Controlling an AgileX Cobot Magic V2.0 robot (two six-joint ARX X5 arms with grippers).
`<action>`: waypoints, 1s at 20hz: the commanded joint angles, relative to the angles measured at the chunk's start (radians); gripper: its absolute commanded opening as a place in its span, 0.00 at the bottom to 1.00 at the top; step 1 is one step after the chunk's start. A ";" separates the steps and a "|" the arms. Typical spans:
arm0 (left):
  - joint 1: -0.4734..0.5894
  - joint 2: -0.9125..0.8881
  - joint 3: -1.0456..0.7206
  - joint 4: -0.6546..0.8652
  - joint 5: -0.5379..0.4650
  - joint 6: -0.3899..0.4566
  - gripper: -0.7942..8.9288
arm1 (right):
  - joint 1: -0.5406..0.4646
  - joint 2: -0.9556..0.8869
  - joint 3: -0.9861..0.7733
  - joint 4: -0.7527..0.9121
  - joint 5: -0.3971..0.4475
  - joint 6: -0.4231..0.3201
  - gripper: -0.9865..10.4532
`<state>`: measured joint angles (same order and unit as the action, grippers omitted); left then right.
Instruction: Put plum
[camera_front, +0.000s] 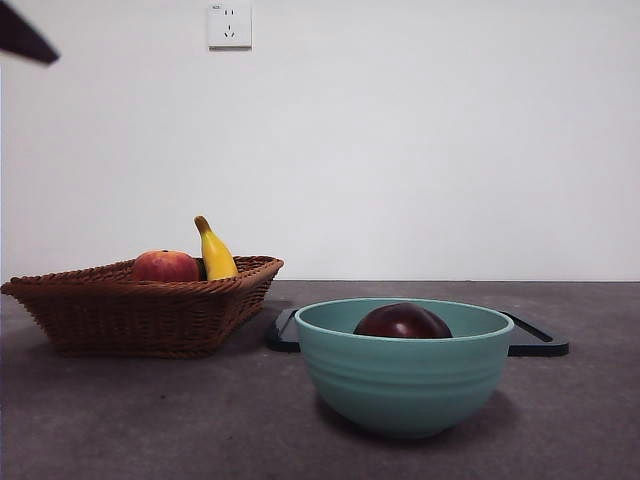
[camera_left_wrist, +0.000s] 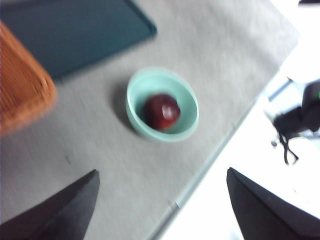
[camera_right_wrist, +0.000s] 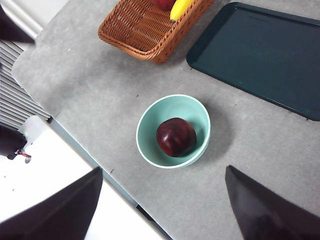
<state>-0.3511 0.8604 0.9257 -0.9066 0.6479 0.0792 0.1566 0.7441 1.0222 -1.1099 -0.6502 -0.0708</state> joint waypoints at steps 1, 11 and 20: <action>-0.004 0.000 0.010 -0.021 0.008 0.014 0.49 | 0.003 0.006 0.022 0.008 0.003 0.007 0.43; -0.004 0.000 0.010 -0.016 0.042 0.014 0.49 | 0.023 0.081 -0.013 0.032 0.009 0.067 0.40; -0.003 0.000 0.010 -0.013 0.042 0.015 0.49 | 0.220 0.257 -0.237 0.388 0.192 0.248 0.40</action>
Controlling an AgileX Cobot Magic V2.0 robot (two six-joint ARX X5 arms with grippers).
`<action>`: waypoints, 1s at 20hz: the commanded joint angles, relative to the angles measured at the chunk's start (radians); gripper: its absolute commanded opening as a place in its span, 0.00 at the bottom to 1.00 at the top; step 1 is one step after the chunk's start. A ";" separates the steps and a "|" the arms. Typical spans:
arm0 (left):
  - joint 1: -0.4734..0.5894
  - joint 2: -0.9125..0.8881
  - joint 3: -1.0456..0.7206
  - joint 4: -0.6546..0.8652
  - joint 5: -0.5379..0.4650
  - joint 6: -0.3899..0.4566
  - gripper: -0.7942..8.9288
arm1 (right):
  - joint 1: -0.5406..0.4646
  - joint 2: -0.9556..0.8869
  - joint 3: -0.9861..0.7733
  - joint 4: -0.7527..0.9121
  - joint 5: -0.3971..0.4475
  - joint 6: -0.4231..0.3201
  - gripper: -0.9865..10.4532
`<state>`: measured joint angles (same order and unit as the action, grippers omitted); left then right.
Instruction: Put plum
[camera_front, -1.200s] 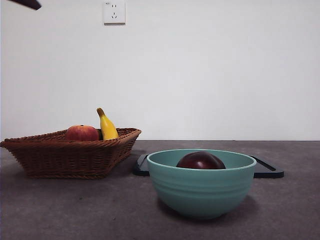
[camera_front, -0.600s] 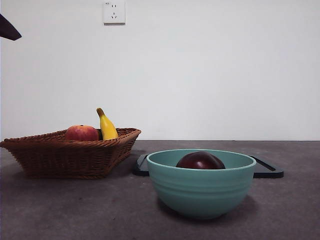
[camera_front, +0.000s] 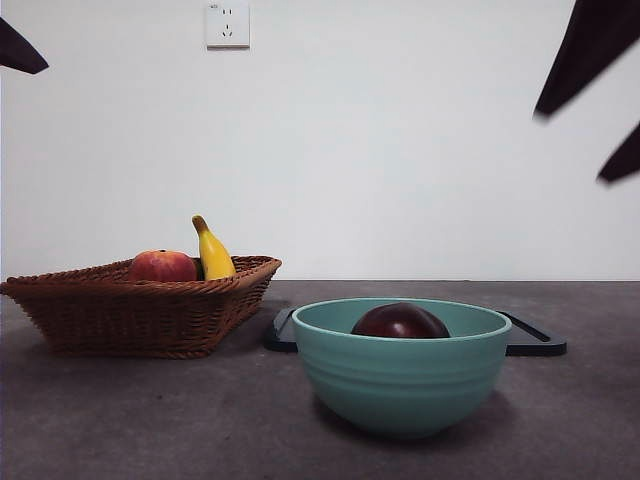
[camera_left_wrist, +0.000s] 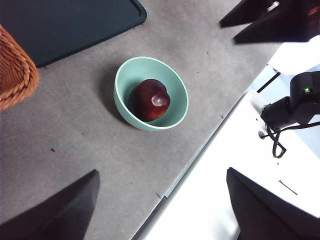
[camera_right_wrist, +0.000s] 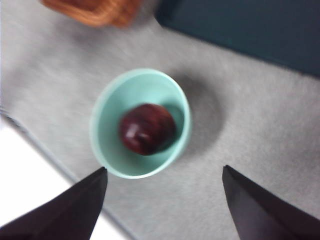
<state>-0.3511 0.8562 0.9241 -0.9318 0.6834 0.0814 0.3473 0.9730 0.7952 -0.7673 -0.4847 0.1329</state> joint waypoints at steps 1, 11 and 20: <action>-0.003 0.004 0.011 0.012 0.006 0.016 0.49 | 0.055 0.049 -0.027 0.090 0.053 0.060 0.40; -0.003 0.004 0.011 0.012 0.006 0.016 0.49 | 0.222 0.280 -0.044 0.330 0.259 0.122 0.31; -0.003 0.004 0.011 0.012 0.006 0.016 0.49 | 0.253 0.409 -0.044 0.396 0.329 0.122 0.26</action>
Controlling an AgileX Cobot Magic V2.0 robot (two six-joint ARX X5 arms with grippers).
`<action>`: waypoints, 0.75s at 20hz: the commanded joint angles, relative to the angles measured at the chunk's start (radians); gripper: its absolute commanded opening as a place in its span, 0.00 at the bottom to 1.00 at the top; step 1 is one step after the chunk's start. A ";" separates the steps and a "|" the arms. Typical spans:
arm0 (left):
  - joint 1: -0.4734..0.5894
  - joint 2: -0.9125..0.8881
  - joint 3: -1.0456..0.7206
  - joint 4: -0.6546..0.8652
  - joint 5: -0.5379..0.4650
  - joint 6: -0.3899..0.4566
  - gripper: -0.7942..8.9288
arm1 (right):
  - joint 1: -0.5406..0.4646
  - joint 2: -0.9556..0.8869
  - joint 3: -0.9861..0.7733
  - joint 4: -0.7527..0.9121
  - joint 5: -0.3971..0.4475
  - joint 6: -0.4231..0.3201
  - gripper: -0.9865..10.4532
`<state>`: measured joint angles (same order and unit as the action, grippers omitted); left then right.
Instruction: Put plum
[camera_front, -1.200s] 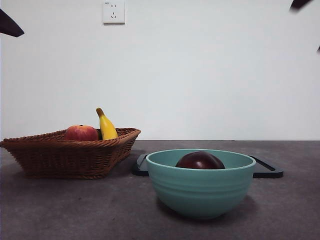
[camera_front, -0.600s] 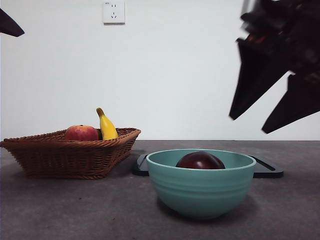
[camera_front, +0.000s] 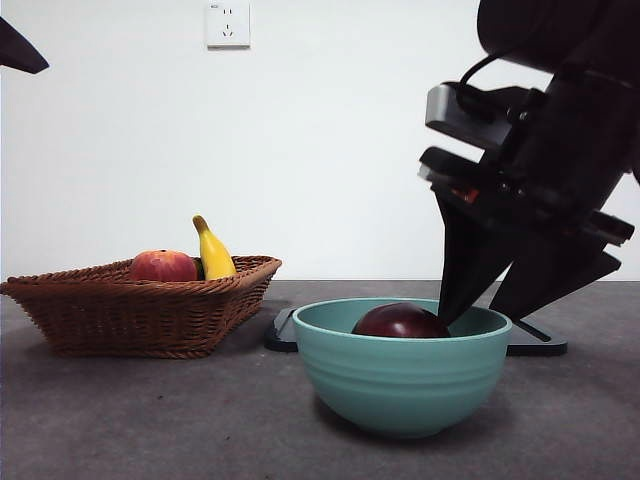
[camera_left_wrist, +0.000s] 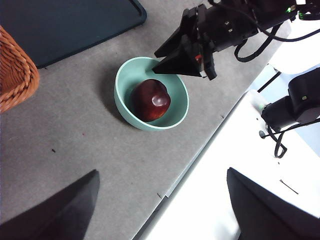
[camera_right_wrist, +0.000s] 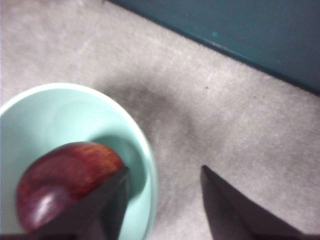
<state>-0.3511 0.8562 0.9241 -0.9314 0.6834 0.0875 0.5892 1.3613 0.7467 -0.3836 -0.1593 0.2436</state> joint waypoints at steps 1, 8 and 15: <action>-0.003 0.004 0.011 0.012 0.006 0.010 0.49 | 0.011 0.028 0.005 0.015 0.003 0.011 0.26; -0.003 0.004 0.011 0.012 0.006 0.010 0.49 | 0.012 0.037 0.005 0.021 0.001 0.011 0.16; -0.003 0.004 0.011 0.012 0.006 0.010 0.49 | 0.012 0.034 0.008 0.040 -0.037 0.015 0.10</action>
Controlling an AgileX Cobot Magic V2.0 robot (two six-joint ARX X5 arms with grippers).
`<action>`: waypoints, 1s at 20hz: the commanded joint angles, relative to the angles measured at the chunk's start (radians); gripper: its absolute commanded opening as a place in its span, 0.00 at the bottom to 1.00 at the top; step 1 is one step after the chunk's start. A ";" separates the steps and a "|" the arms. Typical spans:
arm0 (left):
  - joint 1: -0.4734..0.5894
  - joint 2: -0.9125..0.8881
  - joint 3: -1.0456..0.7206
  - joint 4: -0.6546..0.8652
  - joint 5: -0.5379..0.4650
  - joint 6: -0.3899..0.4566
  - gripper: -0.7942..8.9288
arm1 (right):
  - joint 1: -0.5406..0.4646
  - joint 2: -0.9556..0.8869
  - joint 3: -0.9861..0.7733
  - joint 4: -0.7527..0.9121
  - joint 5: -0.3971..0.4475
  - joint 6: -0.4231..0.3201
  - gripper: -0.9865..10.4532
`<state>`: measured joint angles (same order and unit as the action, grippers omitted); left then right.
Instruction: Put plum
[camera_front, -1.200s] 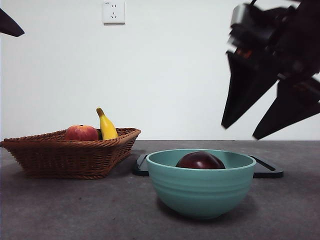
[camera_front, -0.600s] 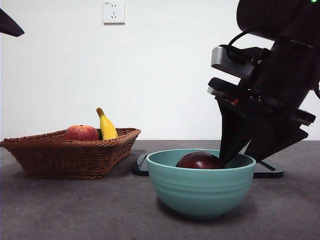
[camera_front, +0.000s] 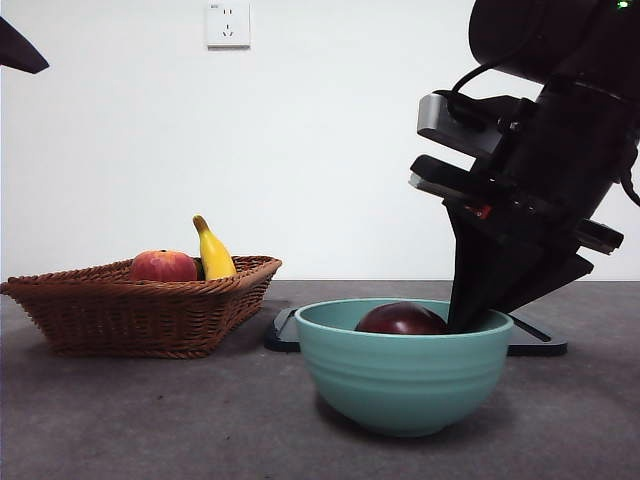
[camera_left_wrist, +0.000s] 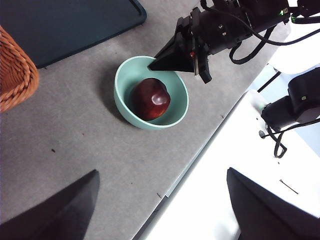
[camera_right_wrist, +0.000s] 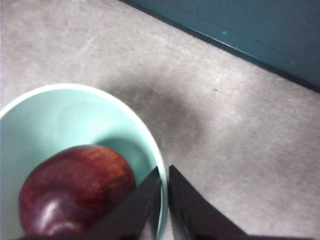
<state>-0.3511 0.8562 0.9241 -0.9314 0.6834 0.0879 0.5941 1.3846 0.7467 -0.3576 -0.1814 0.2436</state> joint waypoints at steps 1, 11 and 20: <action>-0.003 0.004 0.011 0.011 0.006 0.010 0.49 | 0.006 0.006 0.015 0.013 -0.032 0.021 0.10; -0.003 0.004 0.011 0.012 0.006 0.010 0.49 | -0.114 0.031 0.279 -0.082 -0.027 0.006 0.10; -0.003 0.004 0.011 0.011 0.006 0.009 0.49 | -0.275 0.338 0.552 -0.099 -0.026 -0.061 0.10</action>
<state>-0.3511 0.8562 0.9241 -0.9314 0.6834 0.0879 0.3130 1.7138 1.2793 -0.4618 -0.2066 0.1936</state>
